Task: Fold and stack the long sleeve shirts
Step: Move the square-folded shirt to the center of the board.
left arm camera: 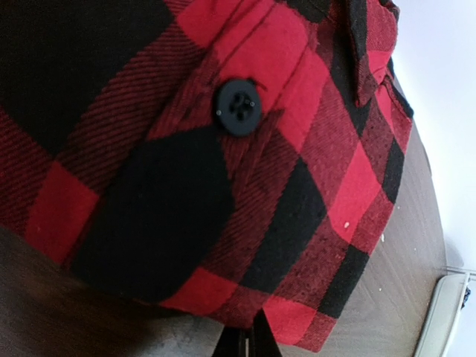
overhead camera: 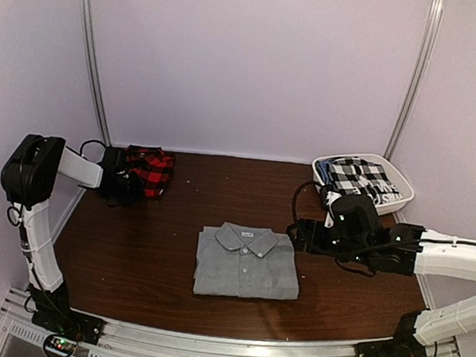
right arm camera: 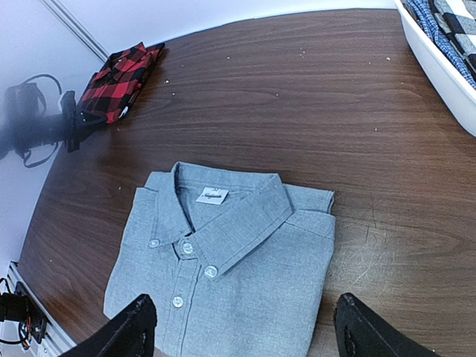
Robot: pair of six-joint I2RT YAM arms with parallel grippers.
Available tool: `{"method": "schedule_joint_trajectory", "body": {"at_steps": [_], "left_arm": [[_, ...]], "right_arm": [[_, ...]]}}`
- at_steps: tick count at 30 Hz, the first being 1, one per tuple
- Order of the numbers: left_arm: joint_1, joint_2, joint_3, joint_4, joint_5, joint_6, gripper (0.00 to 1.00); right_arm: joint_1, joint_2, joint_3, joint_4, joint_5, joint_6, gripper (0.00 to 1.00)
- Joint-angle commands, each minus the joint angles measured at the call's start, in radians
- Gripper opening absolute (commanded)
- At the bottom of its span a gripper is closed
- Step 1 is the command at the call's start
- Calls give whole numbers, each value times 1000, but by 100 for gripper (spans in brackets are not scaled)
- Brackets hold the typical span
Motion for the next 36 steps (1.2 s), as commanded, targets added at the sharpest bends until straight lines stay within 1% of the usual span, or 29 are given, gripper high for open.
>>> {"method": "schedule_joint_trajectory", "body": {"at_steps": [1, 5, 10, 17, 24, 29, 36], "left_arm": [[-1, -71, -43, 26, 16, 12, 0], [-23, -172, -144, 20, 10, -17, 0], [-99, -316, -279, 8, -28, -79, 0], [-281, -499, -456, -12, -133, -213, 0], [-473, -651, -585, -41, -220, -356, 0], [-563, -711, -633, -55, -243, -420, 0], [-609, -714, -631, -57, -241, -419, 0]], "right_arm": [[3, -15, -16, 12, 21, 10, 84], [3, -6, -24, 31, 16, 9, 83], [1, 7, -36, 56, 7, 5, 83], [2, 24, -56, 91, -26, 4, 83], [1, 58, -61, 111, -61, -4, 83], [0, 88, -53, 124, -75, -9, 84], [2, 125, -42, 150, -91, -8, 83]]}}
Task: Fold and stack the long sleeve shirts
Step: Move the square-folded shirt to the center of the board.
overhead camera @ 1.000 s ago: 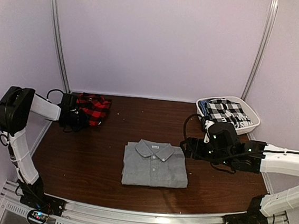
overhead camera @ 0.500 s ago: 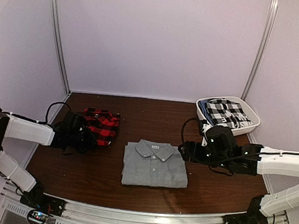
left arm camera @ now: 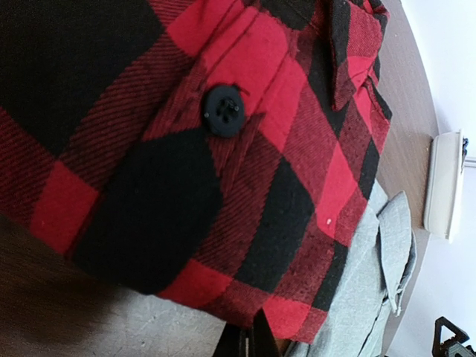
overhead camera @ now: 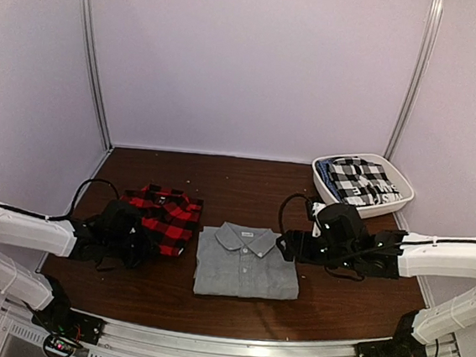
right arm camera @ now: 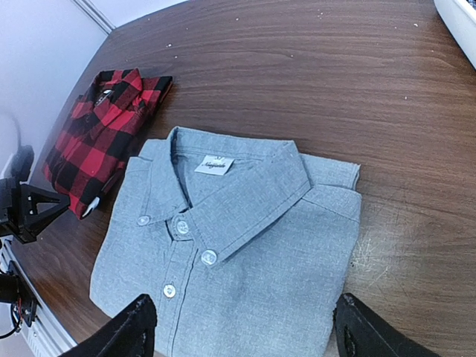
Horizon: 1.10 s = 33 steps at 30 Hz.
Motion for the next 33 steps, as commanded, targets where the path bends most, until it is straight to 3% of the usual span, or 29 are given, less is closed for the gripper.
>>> {"method": "schedule_joint_trajectory", "body": {"at_steps": [1, 18, 24, 33], "left_arm": [[-25, 2, 6, 19, -11, -16, 0], [-43, 102, 56, 70, 87, 77, 0], [-47, 112, 100, 24, 133, 162, 15], [-56, -25, 106, -107, 226, 366, 41]], "right_arm": [[2, 26, 16, 36, -14, -4, 83], [2, 41, 19, 36, -18, -2, 83], [1, 43, 16, 36, -15, -1, 83], [-9, 65, 7, 40, -26, 9, 84]]}}
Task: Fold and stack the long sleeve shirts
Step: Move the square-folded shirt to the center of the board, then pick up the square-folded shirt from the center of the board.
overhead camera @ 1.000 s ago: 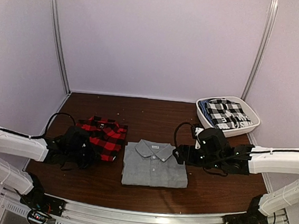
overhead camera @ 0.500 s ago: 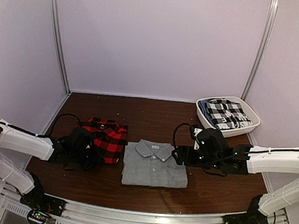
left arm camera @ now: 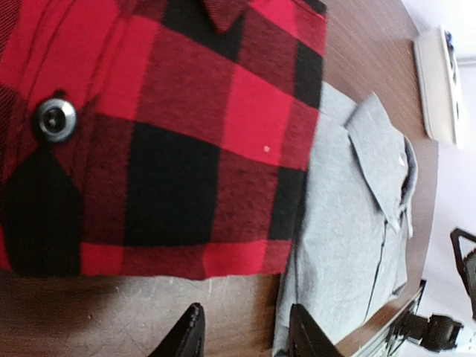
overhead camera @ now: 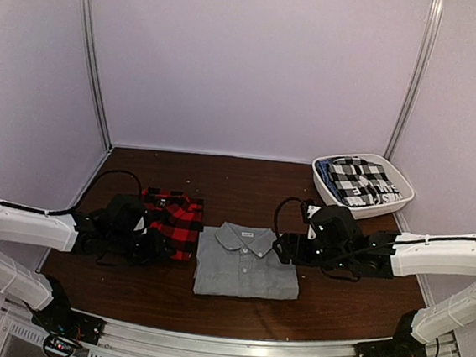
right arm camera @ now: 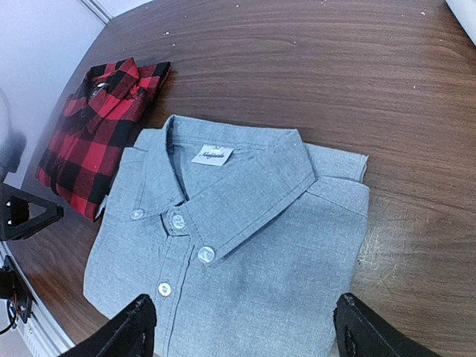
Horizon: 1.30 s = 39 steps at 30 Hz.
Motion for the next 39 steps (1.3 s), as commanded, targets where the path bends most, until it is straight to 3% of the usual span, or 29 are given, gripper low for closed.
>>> {"method": "schedule_joint_trajectory", "body": {"at_steps": [1, 10, 17, 30, 39], "left_arm": [[-19, -46, 31, -33, 86, 156, 42], [-126, 147, 177, -8, 84, 252, 49], [-133, 295, 251, 8, 57, 261, 47], [-139, 401, 283, -6, 17, 277, 45], [-161, 471, 326, 13, 55, 294, 31]], "right_arm": [[-13, 20, 3, 16, -11, 7, 84], [-81, 28, -38, 36, -58, 21, 83], [-119, 26, -88, 63, -87, 35, 80], [-125, 139, -112, 98, -161, 30, 73], [-126, 215, -109, 115, -184, 50, 69]]}}
